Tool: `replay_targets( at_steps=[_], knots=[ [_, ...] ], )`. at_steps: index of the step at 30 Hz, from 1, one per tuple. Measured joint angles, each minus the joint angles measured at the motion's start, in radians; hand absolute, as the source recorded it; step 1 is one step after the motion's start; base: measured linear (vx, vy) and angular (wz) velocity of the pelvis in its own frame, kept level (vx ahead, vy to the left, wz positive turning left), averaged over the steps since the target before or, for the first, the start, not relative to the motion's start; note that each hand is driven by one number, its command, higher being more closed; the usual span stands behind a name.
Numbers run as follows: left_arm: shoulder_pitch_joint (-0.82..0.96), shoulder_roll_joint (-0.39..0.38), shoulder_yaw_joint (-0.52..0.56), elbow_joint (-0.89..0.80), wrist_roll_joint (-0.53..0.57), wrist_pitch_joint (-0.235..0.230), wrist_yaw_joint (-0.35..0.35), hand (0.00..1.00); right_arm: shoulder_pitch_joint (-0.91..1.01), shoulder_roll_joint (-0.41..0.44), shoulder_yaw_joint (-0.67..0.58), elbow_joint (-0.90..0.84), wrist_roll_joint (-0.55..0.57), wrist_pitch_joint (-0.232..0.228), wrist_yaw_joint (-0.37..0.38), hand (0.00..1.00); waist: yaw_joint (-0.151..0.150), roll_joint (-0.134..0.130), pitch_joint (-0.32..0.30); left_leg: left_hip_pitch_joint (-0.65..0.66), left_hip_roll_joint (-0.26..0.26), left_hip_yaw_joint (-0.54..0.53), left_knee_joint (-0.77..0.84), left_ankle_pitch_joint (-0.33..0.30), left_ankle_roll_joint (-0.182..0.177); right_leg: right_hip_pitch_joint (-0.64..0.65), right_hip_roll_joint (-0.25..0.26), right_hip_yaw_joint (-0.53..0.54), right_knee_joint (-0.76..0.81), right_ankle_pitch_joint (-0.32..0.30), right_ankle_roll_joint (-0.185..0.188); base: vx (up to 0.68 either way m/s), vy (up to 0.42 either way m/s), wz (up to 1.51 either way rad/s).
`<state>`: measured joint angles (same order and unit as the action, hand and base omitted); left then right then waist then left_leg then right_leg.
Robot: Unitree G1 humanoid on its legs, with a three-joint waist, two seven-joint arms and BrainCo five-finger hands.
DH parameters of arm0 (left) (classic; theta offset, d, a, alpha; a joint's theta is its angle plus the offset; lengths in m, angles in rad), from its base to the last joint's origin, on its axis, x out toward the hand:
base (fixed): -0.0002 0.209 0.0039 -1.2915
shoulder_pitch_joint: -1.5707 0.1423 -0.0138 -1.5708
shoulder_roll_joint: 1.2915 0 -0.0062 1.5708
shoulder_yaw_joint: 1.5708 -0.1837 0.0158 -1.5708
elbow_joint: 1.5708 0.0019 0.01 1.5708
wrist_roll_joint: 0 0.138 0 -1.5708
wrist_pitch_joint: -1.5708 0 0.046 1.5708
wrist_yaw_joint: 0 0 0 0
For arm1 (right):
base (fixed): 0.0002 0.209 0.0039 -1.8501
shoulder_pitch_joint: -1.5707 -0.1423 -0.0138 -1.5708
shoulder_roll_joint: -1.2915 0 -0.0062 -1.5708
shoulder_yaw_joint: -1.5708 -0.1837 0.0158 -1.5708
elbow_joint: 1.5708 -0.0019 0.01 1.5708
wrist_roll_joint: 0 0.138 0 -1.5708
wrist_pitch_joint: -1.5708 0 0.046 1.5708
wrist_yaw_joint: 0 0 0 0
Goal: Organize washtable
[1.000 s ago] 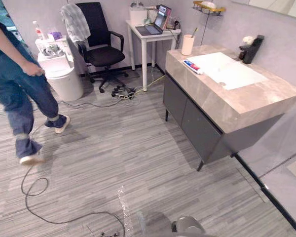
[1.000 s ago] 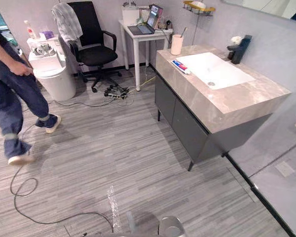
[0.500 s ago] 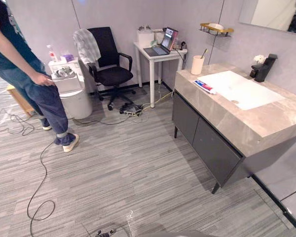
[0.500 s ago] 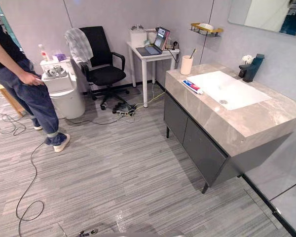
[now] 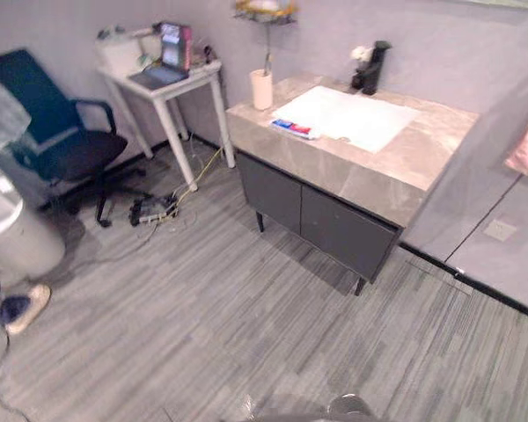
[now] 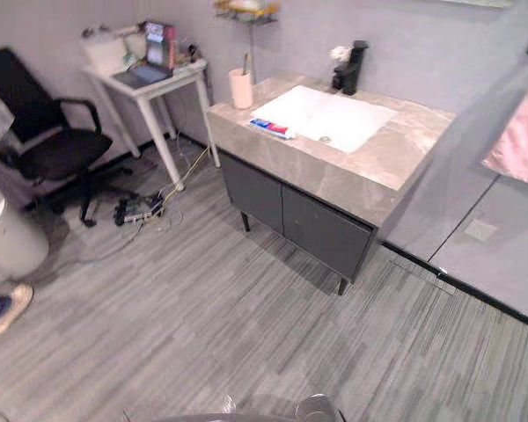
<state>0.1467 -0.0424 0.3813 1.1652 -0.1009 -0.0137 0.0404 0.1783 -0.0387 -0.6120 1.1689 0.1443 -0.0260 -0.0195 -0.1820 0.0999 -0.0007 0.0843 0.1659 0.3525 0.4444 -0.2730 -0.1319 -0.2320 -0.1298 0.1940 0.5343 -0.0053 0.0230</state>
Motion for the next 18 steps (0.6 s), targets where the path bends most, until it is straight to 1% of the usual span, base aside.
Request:
replay_targets(
  at_steps=[1, 2, 3, 4, 5, 6, 7, 9, 12, 13, 15, 16, 18],
  knots=[
    [0.002, -0.004, 0.001, -0.009, 0.003, -0.004, 0.002, 0.0, 0.006, -0.006, 0.022, 0.002, -0.005, -0.005, 0.001, 0.0, 0.004, -0.002, -0.001, 0.02, -0.019, 0.004, -0.106, -0.022, 0.003, 0.001, -0.006, -0.023, -0.013, 0.014, 0.023, 0.1, 0.131, -1.16],
    [0.001, -0.014, -0.014, -0.02, 0.007, -0.01, 0.007, 0.0, 0.007, -0.028, 0.045, -0.006, -0.01, -0.013, 0.001, 0.0, 0.005, 0.03, 0.015, 0.063, -0.004, 0.005, -0.339, 0.075, 0.032, -0.019, 0.006, -0.089, -0.014, 0.005, 0.068, 0.06, 0.052, -1.12],
    [0.013, 0.012, -0.034, -0.009, 0.01, -0.009, 0.007, 0.0, 0.001, -0.03, 0.097, -0.005, -0.016, -0.013, 0.001, 0.0, -0.001, 0.019, 0.018, 0.075, -0.015, 0.033, -0.368, 0.08, 0.027, -0.023, 0.013, -0.142, -0.078, -0.043, 0.087, 0.06, 0.012, -0.99],
    [0.011, 0.024, -0.041, 0.001, 0.012, -0.008, 0.006, 0.0, 0.005, -0.031, 0.127, -0.005, -0.02, -0.014, 0.001, 0.0, -0.004, 0.001, 0.018, 0.074, -0.016, 0.038, -0.369, 0.081, 0.026, -0.013, 0.026, -0.169, -0.133, -0.036, 0.079, 0.07, -0.052, -0.62],
    [-0.003, 0.05, -0.049, 0.006, 0.014, -0.007, 0.005, 0.0, 0.009, -0.019, 0.181, 0.004, -0.024, -0.015, 0.003, 0.0, -0.005, -0.042, 0.014, 0.07, -0.033, 0.035, -0.376, 0.083, 0.022, 0.024, 0.032, -0.223, -0.233, -0.023, 0.054, 0.04, -0.078, -0.32],
    [-0.017, 0.06, -0.057, 0.013, 0.014, -0.007, 0.005, 0.0, 0.003, -0.015, 0.207, 0.025, -0.031, -0.015, 0.006, 0.0, 0.003, -0.065, 0.014, 0.066, -0.036, 0.029, -0.388, 0.084, 0.02, 0.049, 0.032, -0.232, -0.303, -0.026, 0.057, 0.08, -0.099, -0.11],
    [-0.032, 0.071, -0.061, 0.018, 0.019, -0.005, 0.003, 0.0, 0.005, -0.015, 0.228, 0.033, -0.033, -0.018, 0.007, 0.0, 0.001, -0.079, 0.021, 0.065, -0.03, 0.012, -0.405, 0.087, 0.016, 0.088, 0.039, -0.26, -0.382, -0.015, 0.07, 0.08, -0.066, 0.07],
    [-0.031, 0.066, -0.056, 0.02, 0.018, -0.005, 0.004, 0.0, 0.007, -0.018, 0.227, 0.044, -0.033, -0.024, 0.011, 0.0, 0.006, -0.075, 0.021, 0.073, -0.025, -0.012, -0.41, 0.092, 0.009, 0.127, 0.041, -0.287, -0.416, -0.011, 0.068, 0.12, -0.018, 0.38],
    [-0.029, 0.046, -0.047, 0.02, 0.019, -0.008, 0.005, 0.0, 0.006, -0.041, 0.221, 0.045, -0.033, -0.035, 0.013, 0.0, 0.007, -0.062, 0.02, 0.081, -0.025, -0.043, -0.42, 0.098, 0.003, 0.16, 0.042, -0.318, -0.445, -0.01, 0.068, 0.1, -0.005, 0.29],
    [-0.03, 0.037, -0.047, 0.021, 0.019, -0.007, 0.005, 0.0, 0.005, -0.051, 0.223, 0.045, -0.033, -0.036, 0.018, 0.0, 0.007, -0.046, 0.018, 0.077, -0.028, -0.049, -0.435, 0.098, 0.003, 0.162, 0.041, -0.328, -0.464, -0.006, 0.072, 0.07, 0.017, 0.17],
    [-0.032, 0.027, -0.053, 0.022, 0.02, -0.007, 0.005, 0.0, 0.003, -0.051, 0.221, 0.045, -0.03, -0.039, 0.018, 0.0, 0.007, -0.031, 0.013, 0.069, -0.03, -0.049, -0.443, 0.099, 0.004, 0.165, 0.043, -0.329, -0.506, 0.022, 0.068, 0.07, 0.035, 0.01],
    [-0.033, 0.028, -0.061, 0.022, 0.02, -0.007, 0.005, 0.0, 0.003, -0.057, 0.228, 0.047, -0.029, -0.038, 0.019, 0.0, 0.007, -0.031, 0.014, 0.069, -0.033, -0.049, -0.441, 0.099, 0.004, 0.178, 0.043, -0.329, -0.537, 0.041, 0.068, 0.06, 0.032, -0.05],
    [-0.033, 0.034, -0.067, 0.023, 0.021, -0.006, 0.005, 0.0, 0.002, -0.055, 0.229, 0.058, -0.028, -0.039, 0.02, 0.0, 0.008, -0.036, 0.015, 0.07, -0.035, -0.048, -0.437, 0.099, 0.004, 0.195, 0.042, -0.329, -0.556, 0.052, 0.066, 0.02, 0.016, -0.06]
  ],
)
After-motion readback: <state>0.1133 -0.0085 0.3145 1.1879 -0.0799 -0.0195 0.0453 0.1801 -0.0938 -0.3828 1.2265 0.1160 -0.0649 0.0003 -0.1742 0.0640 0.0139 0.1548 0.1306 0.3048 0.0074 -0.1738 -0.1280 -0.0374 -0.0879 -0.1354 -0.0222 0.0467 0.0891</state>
